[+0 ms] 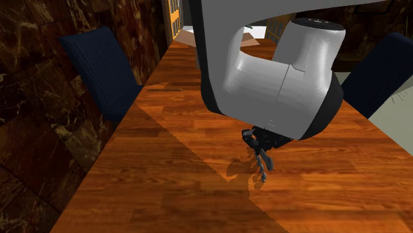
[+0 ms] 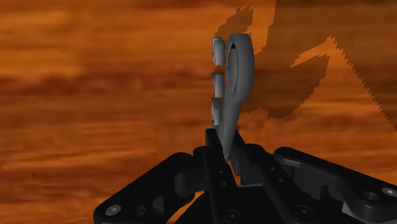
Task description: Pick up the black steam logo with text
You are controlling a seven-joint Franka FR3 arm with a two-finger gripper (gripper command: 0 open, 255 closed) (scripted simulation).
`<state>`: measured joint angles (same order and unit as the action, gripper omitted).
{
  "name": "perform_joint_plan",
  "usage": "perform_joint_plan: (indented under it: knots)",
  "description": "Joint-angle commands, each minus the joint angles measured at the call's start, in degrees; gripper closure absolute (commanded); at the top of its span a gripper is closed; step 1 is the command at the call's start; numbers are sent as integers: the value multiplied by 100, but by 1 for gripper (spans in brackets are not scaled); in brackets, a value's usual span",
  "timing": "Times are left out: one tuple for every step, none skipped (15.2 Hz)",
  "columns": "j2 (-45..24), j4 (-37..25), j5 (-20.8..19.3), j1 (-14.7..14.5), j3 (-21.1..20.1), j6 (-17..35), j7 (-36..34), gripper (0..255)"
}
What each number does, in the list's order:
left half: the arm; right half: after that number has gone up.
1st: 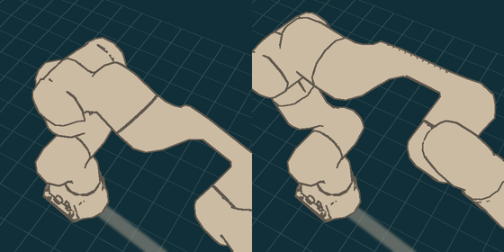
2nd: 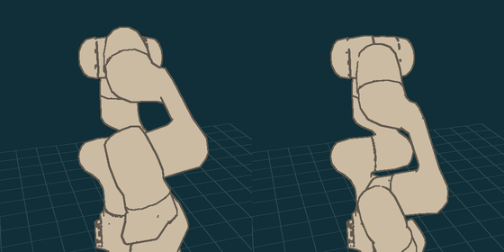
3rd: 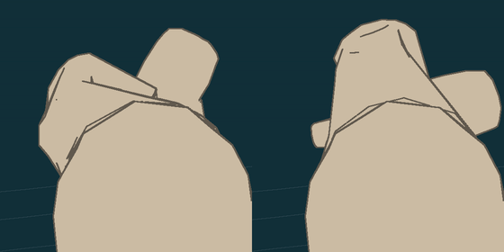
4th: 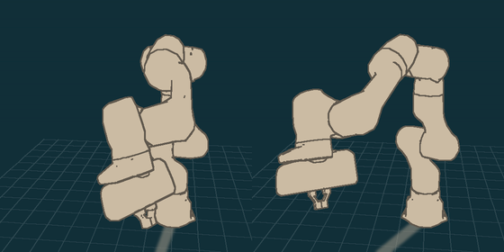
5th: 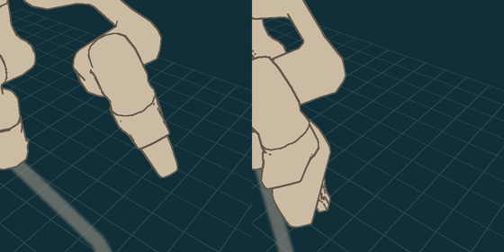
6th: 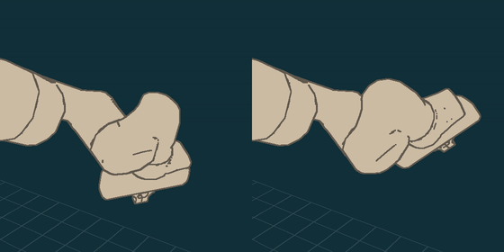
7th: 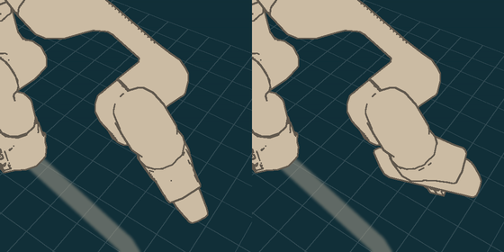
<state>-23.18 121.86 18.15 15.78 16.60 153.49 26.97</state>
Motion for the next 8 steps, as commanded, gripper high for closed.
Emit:
perform_joint_plan:
  knots:
    - [-1, 0, 0, -1, -1, 0, 0, 255]
    - [-1, 0, 0, -1, -1, 0, 0, 255]
    - [-10, -5, 7, 10, -5, 3, 13, 255]
    - [53, -1, -35, -14, 27, -54, -20, 255]
    - [114, -1, -78, -37, 58, -113, -53, 255]
    - [175, 0, -121, -59, 87, -171, -86, 255]
    - [236, -2, -164, -80, 116, -230, -119, 255]
    - [295, -4, -207, -101, 144, -290, -152, 255]
